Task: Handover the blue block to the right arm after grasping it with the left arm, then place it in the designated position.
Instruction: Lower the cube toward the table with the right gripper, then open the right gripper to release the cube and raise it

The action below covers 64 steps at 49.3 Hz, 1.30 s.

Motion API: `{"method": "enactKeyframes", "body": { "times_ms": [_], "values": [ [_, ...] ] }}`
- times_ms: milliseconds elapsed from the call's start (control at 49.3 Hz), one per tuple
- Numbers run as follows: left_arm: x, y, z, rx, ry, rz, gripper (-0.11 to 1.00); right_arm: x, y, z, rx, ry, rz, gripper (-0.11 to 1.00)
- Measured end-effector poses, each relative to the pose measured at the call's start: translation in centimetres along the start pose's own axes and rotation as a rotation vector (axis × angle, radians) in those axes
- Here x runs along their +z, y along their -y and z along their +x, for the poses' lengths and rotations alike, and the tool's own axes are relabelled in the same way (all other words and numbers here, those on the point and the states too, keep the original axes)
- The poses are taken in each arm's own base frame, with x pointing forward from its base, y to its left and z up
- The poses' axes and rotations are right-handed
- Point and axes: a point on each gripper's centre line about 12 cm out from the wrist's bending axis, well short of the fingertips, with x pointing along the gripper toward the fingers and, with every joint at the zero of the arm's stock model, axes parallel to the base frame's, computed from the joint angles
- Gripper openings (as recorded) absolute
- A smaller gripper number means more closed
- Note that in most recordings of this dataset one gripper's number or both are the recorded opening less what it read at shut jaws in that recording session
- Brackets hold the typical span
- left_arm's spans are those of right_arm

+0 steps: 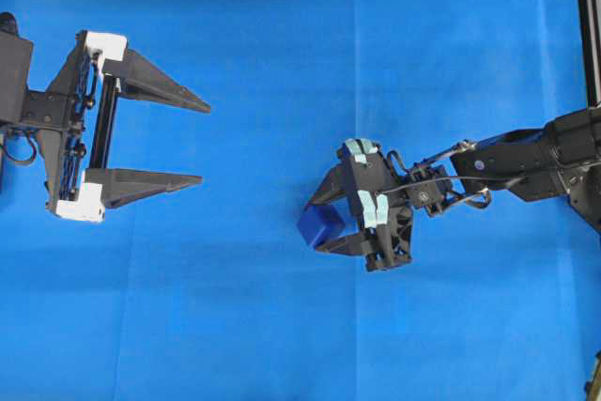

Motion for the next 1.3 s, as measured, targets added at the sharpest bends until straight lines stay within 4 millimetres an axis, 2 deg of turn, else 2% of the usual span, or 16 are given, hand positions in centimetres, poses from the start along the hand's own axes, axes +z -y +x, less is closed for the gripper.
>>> {"method": "enactKeyframes", "body": {
  "times_ms": [61, 122, 243, 325, 649, 994, 1298],
  "values": [
    [0.1, 0.0, 0.0, 0.0, 0.002, 0.003, 0.89, 0.1, 0.0, 0.0, -0.004, 0.003, 0.008, 0.87],
    [0.1, 0.0, 0.0, 0.001, 0.002, 0.003, 0.89, 0.2, 0.1, 0.1, -0.009, 0.001, 0.01, 0.96],
    [0.0, 0.0, 0.0, 0.002, 0.0, 0.001, 0.89, 0.3, 0.2, 0.0, -0.02, -0.008, 0.01, 0.9],
    [0.0, 0.0, 0.0, 0.002, 0.0, 0.001, 0.89, 0.7, 0.1, -0.3, -0.031, -0.012, 0.009, 0.9],
    [0.0, 0.0, 0.0, 0.002, 0.0, 0.004, 0.89, 4.3, -1.3, -3.6, -0.073, 0.022, -0.028, 0.91],
    [0.0, 0.0, 0.0, 0.002, 0.002, 0.003, 0.89, 9.3, -2.5, -9.0, -0.147, 0.086, -0.048, 0.9],
    [0.0, 0.0, 0.0, 0.002, 0.002, 0.004, 0.89, 12.1, -3.3, -14.1, -0.187, 0.158, -0.046, 0.9]
  ]
}}
